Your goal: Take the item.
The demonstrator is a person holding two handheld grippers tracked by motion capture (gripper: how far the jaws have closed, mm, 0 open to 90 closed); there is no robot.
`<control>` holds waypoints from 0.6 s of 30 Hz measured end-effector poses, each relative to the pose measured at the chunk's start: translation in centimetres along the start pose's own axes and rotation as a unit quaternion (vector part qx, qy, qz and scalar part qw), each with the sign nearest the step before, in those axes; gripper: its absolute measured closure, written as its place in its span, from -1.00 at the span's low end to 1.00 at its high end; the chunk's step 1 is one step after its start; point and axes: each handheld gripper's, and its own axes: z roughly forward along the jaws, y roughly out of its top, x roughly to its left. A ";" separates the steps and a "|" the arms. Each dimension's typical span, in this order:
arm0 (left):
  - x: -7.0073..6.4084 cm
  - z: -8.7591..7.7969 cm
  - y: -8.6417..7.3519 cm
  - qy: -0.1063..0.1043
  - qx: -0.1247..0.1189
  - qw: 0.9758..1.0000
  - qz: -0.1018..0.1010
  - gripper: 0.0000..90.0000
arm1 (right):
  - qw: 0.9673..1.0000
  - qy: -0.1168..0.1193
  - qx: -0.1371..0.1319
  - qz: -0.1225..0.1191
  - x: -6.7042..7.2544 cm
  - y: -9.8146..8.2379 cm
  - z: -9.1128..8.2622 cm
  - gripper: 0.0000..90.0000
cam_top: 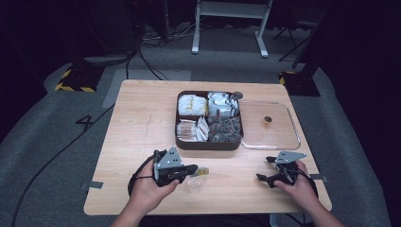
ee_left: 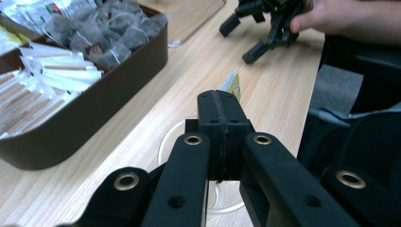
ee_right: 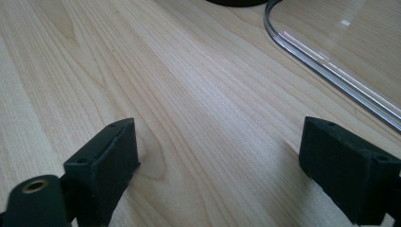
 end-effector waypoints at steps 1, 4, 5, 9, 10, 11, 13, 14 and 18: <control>0.0 0.1 -0.1 -0.002 0.001 1.000 -0.002 1.00 | 1.000 0.000 0.000 0.000 0.0 0.0 0.0 -0.72; 0.1 0.1 -0.3 -0.003 0.001 1.000 -0.004 1.00 | 1.000 0.000 0.000 0.000 0.0 0.0 0.0 -0.72; 0.2 0.0 -0.4 -0.004 0.001 1.000 -0.005 1.00 | 1.000 0.000 0.000 0.000 0.0 0.0 0.0 -0.72; 0.2 0.1 -0.7 -0.013 0.003 1.000 -0.012 1.00 | 1.000 0.000 0.000 0.000 0.0 0.0 0.0 -0.72; 0.3 0.1 -0.7 -0.014 0.003 1.000 -0.013 1.00 | 1.000 0.000 0.000 0.000 0.0 0.0 0.0 -0.72; 0.3 0.1 -0.8 -0.018 -0.001 1.000 -0.019 0.96 | 1.000 0.000 0.000 0.000 0.0 0.0 0.0 -0.72; 0.3 0.2 -0.8 -0.026 -0.006 0.999 -0.028 0.61 | 1.000 0.000 0.000 0.000 0.0 0.0 0.0 -0.72; 0.3 0.2 -0.8 -0.022 -0.006 0.999 -0.023 0.54 | 1.000 0.000 0.000 0.000 0.0 0.0 0.0 -0.72; 0.2 0.3 -0.8 -0.020 0.001 1.000 -0.016 0.42 | 1.000 0.000 0.000 0.000 0.0 0.0 0.0 -0.72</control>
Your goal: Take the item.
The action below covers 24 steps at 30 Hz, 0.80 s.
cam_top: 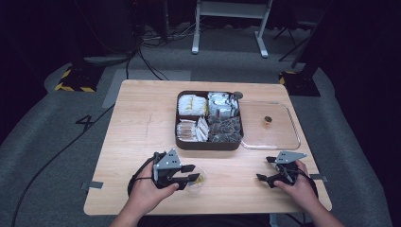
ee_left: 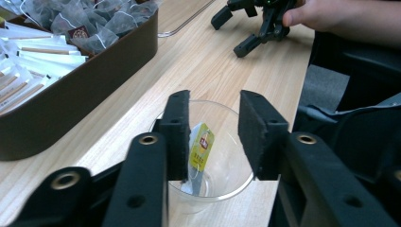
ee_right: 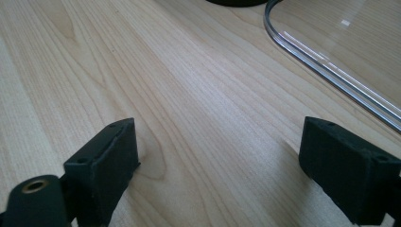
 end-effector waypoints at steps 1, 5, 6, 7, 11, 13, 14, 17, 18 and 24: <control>0.0 0.1 0.0 -0.001 0.002 1.000 0.001 0.40 | 1.000 0.000 0.000 0.000 0.0 0.0 0.0 -0.72; 0.0 0.5 -0.2 0.011 0.024 1.000 0.012 0.34 | 1.000 0.000 0.000 0.000 0.0 0.0 0.0 -0.72; 0.0 0.5 -0.2 0.011 0.025 1.000 0.012 0.33 | 1.000 0.000 0.000 0.000 0.0 0.0 0.0 -0.72; 0.0 0.6 -0.3 0.011 0.024 1.000 0.009 0.32 | 1.000 0.000 0.000 0.000 0.0 0.0 0.0 -0.72; 0.2 0.2 -0.2 0.020 0.014 1.000 0.008 0.23 | 1.000 0.000 0.000 0.000 0.0 0.0 0.0 -0.72; 0.4 -0.2 -0.2 0.031 0.012 0.999 0.011 0.14 | 1.000 0.000 0.000 0.000 0.0 0.0 0.0 -0.72; 0.5 -0.5 -0.2 0.038 0.009 0.999 0.013 0.10 | 1.000 0.000 0.000 0.000 0.0 0.0 0.0 -0.72; 0.8 -1.7 -0.3 0.058 0.001 0.998 0.015 -0.03 | 1.000 0.000 0.000 0.000 0.0 0.0 0.0 -0.72; 0.9 -2.1 -0.4 0.065 -0.001 0.998 0.015 -0.05 | 1.000 0.000 0.000 0.000 0.0 0.0 0.0 -0.72; 1.9 -4.5 -1.2 0.104 -0.013 0.994 -0.001 -0.14 | 1.000 0.001 0.000 -0.001 0.0 0.0 0.0 -0.72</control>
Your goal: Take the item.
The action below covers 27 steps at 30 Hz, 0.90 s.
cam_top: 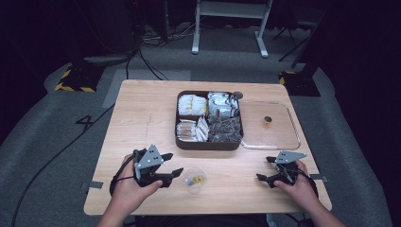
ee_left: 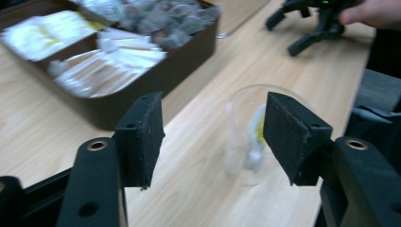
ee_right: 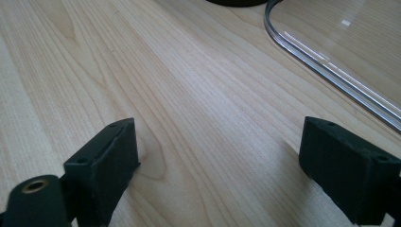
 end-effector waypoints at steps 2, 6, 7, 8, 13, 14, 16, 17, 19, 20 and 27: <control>0.6 -0.5 -0.4 0.015 0.000 1.000 -0.008 -0.17 | 1.000 0.001 0.000 -0.001 0.0 0.0 0.0 -0.72; 1.9 -1.0 -1.3 0.049 0.020 0.998 -0.025 -0.24 | 1.000 0.002 0.000 -0.002 -0.1 0.1 0.0 -0.72; 2.1 -1.1 -1.5 0.055 0.023 0.998 -0.030 -0.25 | 1.000 0.002 0.000 -0.002 -0.1 0.1 0.0 -0.72; 2.4 -1.1 -1.8 0.062 0.027 0.997 -0.031 -0.25 | 1.000 0.002 0.000 -0.002 -0.1 0.1 0.0 -0.72; 3.9 -1.4 -3.0 0.079 0.048 0.994 -0.053 -0.31 | 1.000 0.002 0.000 -0.002 -0.1 0.1 0.0 -0.72; 4.2 -1.4 -3.3 0.084 0.055 0.993 -0.058 -0.33 | 1.000 0.002 0.000 -0.002 -0.1 0.1 0.0 -0.72; 4.7 -1.4 -3.9 0.092 0.066 0.991 -0.065 -0.33 | 1.000 0.003 0.000 -0.003 -0.1 0.1 0.1 -0.72; 4.9 -1.3 -4.1 0.096 0.069 0.991 -0.066 -0.34 | 1.000 0.003 0.000 -0.003 -0.1 0.1 0.1 -0.72; 5.5 -1.1 -4.8 0.108 0.081 0.988 -0.079 -0.35 | 1.000 0.003 0.000 -0.003 -0.1 0.1 0.1 -0.72; 5.7 -1.1 -5.1 0.116 0.087 0.986 -0.083 -0.35 | 1.000 0.003 0.000 -0.003 -0.1 0.1 0.0 -0.72; 6.6 -0.8 -7.2 0.126 0.103 0.980 -0.111 -0.35 | 1.000 0.004 0.000 -0.004 -0.1 0.1 0.0 -0.72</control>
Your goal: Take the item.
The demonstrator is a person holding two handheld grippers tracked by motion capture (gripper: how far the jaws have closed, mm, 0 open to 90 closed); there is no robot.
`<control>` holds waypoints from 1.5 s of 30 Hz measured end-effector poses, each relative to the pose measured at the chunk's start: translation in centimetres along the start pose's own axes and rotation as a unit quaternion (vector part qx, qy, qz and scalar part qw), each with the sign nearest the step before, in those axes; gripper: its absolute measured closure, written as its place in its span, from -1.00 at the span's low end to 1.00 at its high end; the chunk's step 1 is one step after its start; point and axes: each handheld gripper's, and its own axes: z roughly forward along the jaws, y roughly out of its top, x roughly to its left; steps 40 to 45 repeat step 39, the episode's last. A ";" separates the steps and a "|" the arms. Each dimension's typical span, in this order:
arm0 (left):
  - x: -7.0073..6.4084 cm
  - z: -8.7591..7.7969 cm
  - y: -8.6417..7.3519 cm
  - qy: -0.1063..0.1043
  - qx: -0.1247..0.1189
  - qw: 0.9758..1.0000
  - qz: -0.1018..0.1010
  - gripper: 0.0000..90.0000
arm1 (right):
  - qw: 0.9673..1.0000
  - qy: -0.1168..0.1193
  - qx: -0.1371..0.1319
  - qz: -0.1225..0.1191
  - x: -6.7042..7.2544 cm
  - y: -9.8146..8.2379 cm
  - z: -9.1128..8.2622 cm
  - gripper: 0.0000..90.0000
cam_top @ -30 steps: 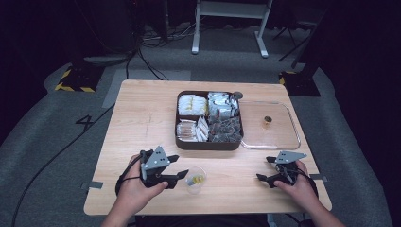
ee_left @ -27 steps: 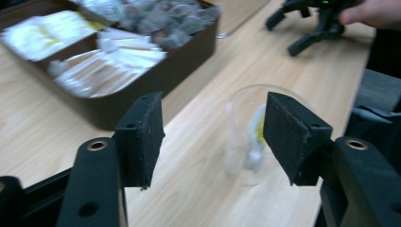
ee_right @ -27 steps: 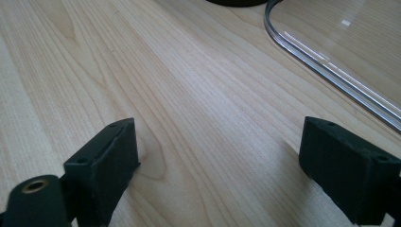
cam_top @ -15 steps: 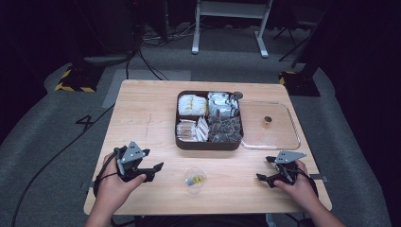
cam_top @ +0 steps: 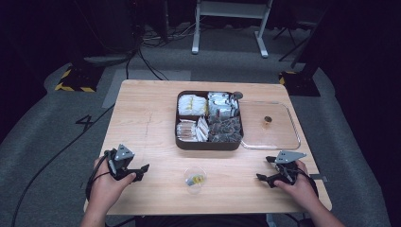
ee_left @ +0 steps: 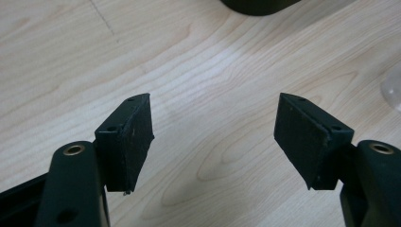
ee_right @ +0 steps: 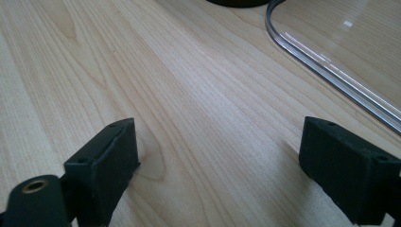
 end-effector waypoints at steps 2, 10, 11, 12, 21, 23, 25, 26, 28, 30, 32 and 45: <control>0.2 0.3 -0.7 0.000 0.009 1.000 -0.007 -0.35 | 1.000 0.000 0.000 0.000 0.0 0.0 0.0 -0.72; 1.0 0.9 -2.9 0.012 0.027 1.000 -0.011 -0.36 | 1.000 0.000 0.000 0.000 0.0 0.0 0.0 -0.72; 1.0 1.0 -3.1 0.012 0.028 0.999 -0.012 -0.37 | 1.000 0.000 0.000 0.000 0.0 0.0 0.0 -0.72; 1.1 1.1 -3.2 0.012 0.031 0.999 -0.012 -0.37 | 1.000 0.000 0.000 0.000 0.0 0.0 0.0 -0.72; 1.4 1.9 -3.8 0.032 0.037 0.999 -0.007 -0.48 | 1.000 0.001 0.000 -0.001 0.0 0.0 0.0 -0.72; 1.6 2.1 -4.0 0.040 0.038 0.998 -0.004 -0.51 | 1.000 0.001 0.000 -0.001 0.0 0.0 0.0 -0.72; 1.8 2.2 -4.1 0.037 0.030 0.999 -0.016 -0.56 | 1.000 0.001 0.000 -0.001 0.0 0.0 0.0 -0.72; 1.9 2.2 -4.2 0.036 0.027 0.999 -0.018 -0.57 | 1.000 0.001 0.000 -0.001 0.0 0.0 0.0 -0.72; 2.1 2.4 -4.4 0.036 0.016 0.999 -0.020 -0.63 | 1.000 0.002 0.000 -0.001 0.0 0.0 0.0 -0.72; 2.3 2.6 -4.7 0.033 -0.001 0.999 -0.019 -0.67 | 1.000 0.001 0.000 -0.001 0.0 0.0 0.0 -0.72; 2.4 2.8 -4.7 0.033 -0.004 0.999 -0.016 -0.71 | 1.000 0.002 0.000 -0.001 0.0 0.0 0.0 -0.72; 2.4 2.8 -4.6 0.033 -0.002 0.999 -0.018 -0.74 | 1.000 0.001 0.000 -0.001 0.0 0.0 0.0 -0.72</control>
